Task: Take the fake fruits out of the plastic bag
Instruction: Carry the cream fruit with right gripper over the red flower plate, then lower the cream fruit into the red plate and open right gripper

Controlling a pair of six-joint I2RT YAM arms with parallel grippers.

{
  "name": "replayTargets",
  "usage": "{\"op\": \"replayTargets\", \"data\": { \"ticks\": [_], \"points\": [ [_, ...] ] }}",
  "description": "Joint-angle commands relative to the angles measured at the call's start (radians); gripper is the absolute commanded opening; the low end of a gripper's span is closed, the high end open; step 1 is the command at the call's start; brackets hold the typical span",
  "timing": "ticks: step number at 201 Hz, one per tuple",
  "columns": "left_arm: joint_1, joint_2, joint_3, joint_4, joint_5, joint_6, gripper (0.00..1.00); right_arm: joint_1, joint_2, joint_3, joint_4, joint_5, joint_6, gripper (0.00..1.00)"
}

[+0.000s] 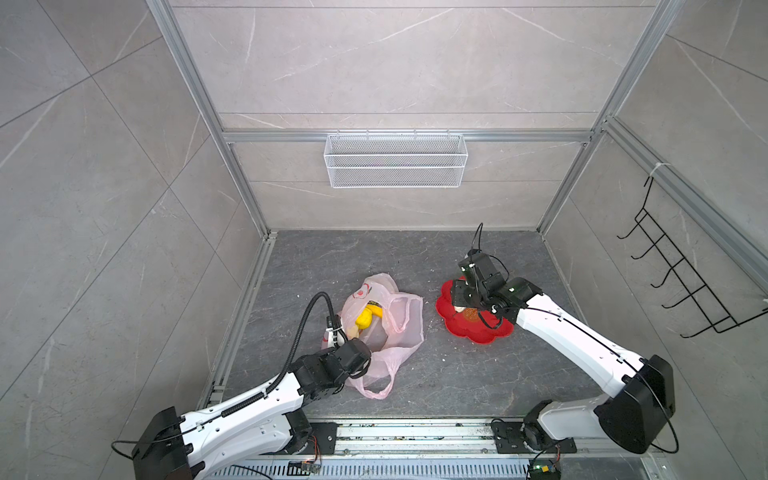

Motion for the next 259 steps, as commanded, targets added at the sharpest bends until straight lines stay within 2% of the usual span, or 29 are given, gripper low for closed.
{"op": "replayTargets", "data": {
  "ticks": [1,33,85,160,223,259],
  "points": [
    [0.006,-0.024,0.032,0.004,-0.027,0.027,0.00,-0.067,0.050,-0.016,0.004,-0.059,-0.055,0.41],
    [0.007,-0.045,0.024,0.003,-0.039,0.036,0.00,-0.161,0.128,-0.023,0.020,-0.114,-0.070,0.40],
    [0.007,-0.080,0.016,-0.008,-0.047,0.033,0.00,-0.224,0.257,0.012,0.032,-0.137,-0.083,0.39],
    [0.007,-0.114,0.011,-0.034,-0.046,0.031,0.00,-0.231,0.374,0.050,0.050,-0.170,-0.090,0.40],
    [0.007,-0.125,0.013,-0.039,-0.045,0.038,0.00,-0.239,0.460,0.082,0.044,-0.173,-0.087,0.44],
    [0.007,-0.122,0.016,-0.037,-0.045,0.044,0.00,-0.243,0.487,0.087,0.045,-0.177,-0.080,0.53]
  ]
}}
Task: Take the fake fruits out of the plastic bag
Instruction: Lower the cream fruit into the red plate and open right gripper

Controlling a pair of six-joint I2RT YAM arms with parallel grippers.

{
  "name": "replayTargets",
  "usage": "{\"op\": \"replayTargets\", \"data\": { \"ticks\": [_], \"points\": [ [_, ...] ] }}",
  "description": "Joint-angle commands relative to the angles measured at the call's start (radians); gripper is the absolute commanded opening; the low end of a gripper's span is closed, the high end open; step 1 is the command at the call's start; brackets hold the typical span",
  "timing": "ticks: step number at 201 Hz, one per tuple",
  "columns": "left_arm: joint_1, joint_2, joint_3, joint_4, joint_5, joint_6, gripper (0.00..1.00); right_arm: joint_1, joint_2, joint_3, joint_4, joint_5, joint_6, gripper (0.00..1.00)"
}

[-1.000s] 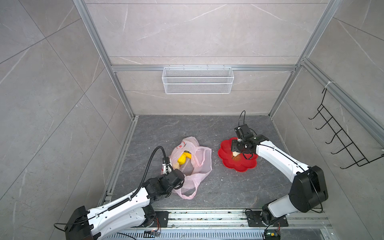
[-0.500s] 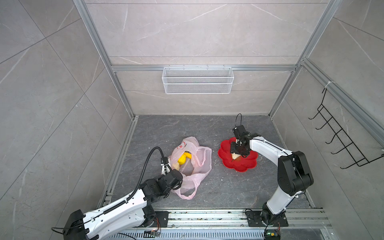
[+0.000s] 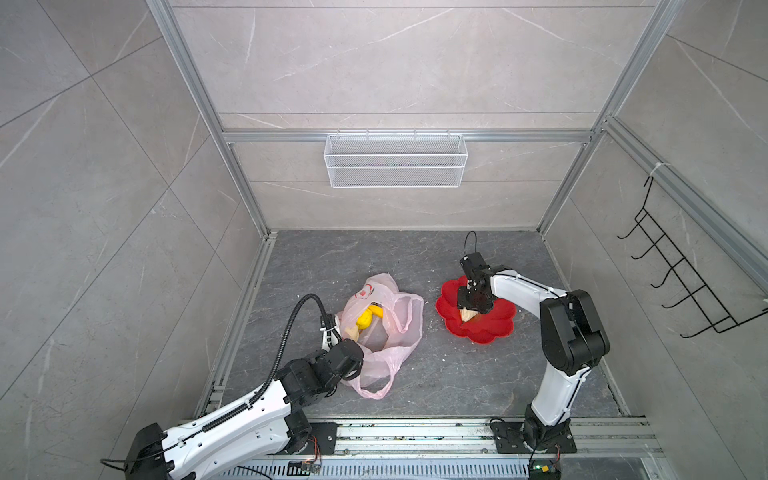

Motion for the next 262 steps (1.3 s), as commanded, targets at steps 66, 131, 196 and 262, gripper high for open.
{"op": "replayTargets", "data": {
  "ticks": [66,131,196,262],
  "points": [
    [0.007,-0.019,0.022,-0.030,-0.049,0.026,0.00,-0.007,0.032,0.026,0.007,0.005,0.013,0.66],
    [0.007,-0.027,0.018,-0.038,-0.052,0.021,0.00,-0.007,0.015,0.034,-0.003,0.011,0.010,0.74],
    [0.007,-0.024,0.021,-0.031,-0.049,0.024,0.00,-0.007,-0.090,0.045,-0.056,0.036,-0.007,0.81],
    [0.007,-0.002,0.032,-0.038,-0.052,0.031,0.00,0.085,-0.419,-0.019,-0.106,0.035,-0.042,0.67]
  ]
}}
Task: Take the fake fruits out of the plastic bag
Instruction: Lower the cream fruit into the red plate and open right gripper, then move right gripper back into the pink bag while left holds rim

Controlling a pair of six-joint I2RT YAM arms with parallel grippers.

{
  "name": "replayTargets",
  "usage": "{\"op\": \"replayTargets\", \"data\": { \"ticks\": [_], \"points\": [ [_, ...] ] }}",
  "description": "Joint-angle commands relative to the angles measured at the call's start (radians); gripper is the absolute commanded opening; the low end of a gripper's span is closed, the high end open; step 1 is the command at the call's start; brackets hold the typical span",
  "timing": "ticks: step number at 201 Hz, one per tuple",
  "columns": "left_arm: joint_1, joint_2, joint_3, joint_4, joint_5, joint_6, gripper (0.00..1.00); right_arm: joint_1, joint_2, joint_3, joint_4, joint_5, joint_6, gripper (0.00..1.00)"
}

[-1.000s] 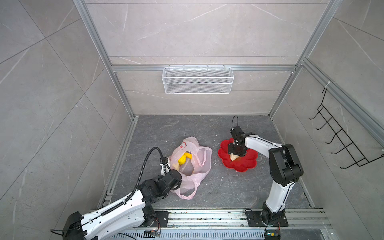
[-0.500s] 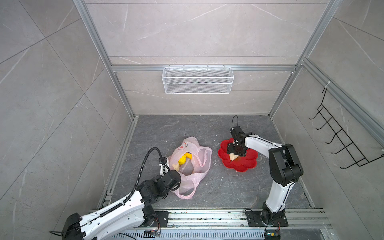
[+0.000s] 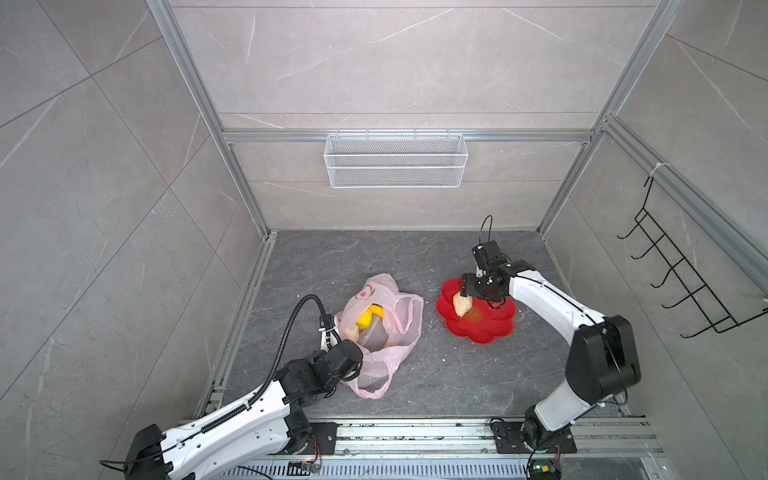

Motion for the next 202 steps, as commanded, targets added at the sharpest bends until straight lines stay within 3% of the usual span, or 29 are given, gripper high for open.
{"op": "replayTargets", "data": {
  "ticks": [1,50,115,167,202],
  "points": [
    [0.007,0.002,0.031,-0.012,-0.028,0.014,0.00,0.073,-0.128,-0.027,-0.041,0.009,-0.030,0.66],
    [0.007,0.019,0.011,-0.048,0.001,-0.021,0.00,0.342,-0.179,-0.017,0.064,-0.003,0.019,0.52],
    [0.007,0.036,0.010,-0.120,0.037,-0.067,0.00,0.612,0.082,0.059,0.305,-0.043,0.220,0.44],
    [0.006,0.077,0.005,-0.099,0.068,-0.106,0.00,0.699,0.291,0.166,0.363,-0.037,0.354,0.37],
    [0.005,0.073,0.004,-0.086,0.064,-0.109,0.00,0.709,0.377,0.212,0.334,0.003,0.379,0.36]
  ]
}}
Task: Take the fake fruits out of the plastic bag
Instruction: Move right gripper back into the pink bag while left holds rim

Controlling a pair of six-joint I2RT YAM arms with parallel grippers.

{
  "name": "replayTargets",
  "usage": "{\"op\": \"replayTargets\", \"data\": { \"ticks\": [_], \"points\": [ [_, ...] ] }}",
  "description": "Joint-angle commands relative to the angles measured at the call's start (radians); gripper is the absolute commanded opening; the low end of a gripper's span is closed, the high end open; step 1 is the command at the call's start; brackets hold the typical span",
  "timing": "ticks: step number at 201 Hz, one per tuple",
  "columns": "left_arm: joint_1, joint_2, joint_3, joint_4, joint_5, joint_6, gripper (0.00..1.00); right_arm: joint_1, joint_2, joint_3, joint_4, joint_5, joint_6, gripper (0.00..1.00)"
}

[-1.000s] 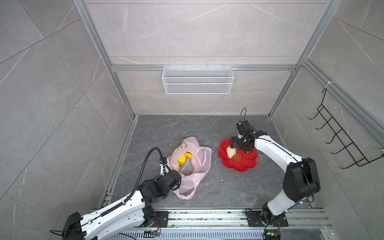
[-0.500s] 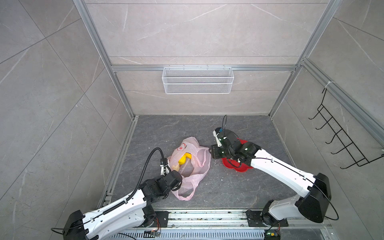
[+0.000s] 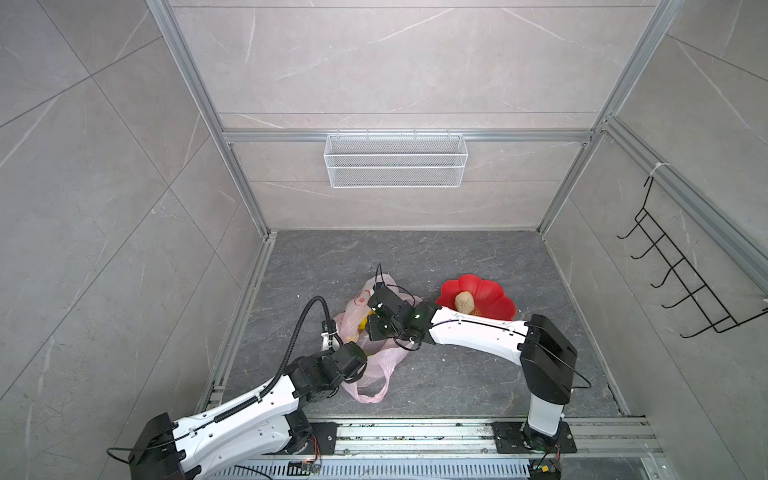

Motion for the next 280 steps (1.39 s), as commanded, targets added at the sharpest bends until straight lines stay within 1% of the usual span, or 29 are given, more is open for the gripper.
{"op": "replayTargets", "data": {
  "ticks": [1,15,59,75,104,130,134,142,160,178,197,241,280],
  "points": [
    [0.005,-0.005,0.005,0.007,0.001,-0.024,0.00,0.004,0.057,0.051,-0.007,0.046,0.051,0.36],
    [0.005,-0.014,-0.005,0.006,0.004,-0.030,0.00,0.004,0.087,0.067,-0.010,0.066,0.065,0.38],
    [0.005,-0.067,-0.023,0.000,-0.009,-0.024,0.00,0.005,0.173,0.123,0.011,0.073,0.130,0.46],
    [0.005,-0.080,-0.027,0.000,-0.015,-0.020,0.00,0.003,0.185,0.109,0.052,0.075,0.163,0.49],
    [0.005,-0.091,-0.041,0.012,-0.005,-0.024,0.00,0.003,0.196,0.106,0.074,0.083,0.223,0.60],
    [0.005,-0.105,-0.052,0.035,0.000,-0.021,0.00,0.001,0.197,0.088,0.114,0.099,0.274,0.66],
    [0.005,-0.107,-0.054,0.038,0.000,-0.021,0.00,0.001,0.197,0.086,0.120,0.102,0.307,0.67],
    [0.005,-0.109,-0.055,0.042,0.001,-0.018,0.00,0.002,0.197,0.082,0.125,0.112,0.331,0.68],
    [0.005,-0.113,-0.054,0.047,0.005,-0.009,0.00,0.001,0.202,0.079,0.130,0.139,0.374,0.69],
    [0.005,-0.115,-0.055,0.054,0.009,-0.004,0.00,-0.002,0.212,0.082,0.145,0.142,0.402,0.71],
    [0.005,-0.117,-0.057,0.060,0.013,-0.003,0.00,-0.007,0.231,0.110,0.112,0.143,0.437,0.72],
    [0.005,-0.122,-0.064,0.076,0.021,0.004,0.00,-0.012,0.239,0.087,0.139,0.174,0.520,0.73],
    [0.005,-0.123,-0.068,0.079,0.025,0.005,0.00,-0.012,0.241,0.070,0.205,0.180,0.531,0.72]
  ]
}}
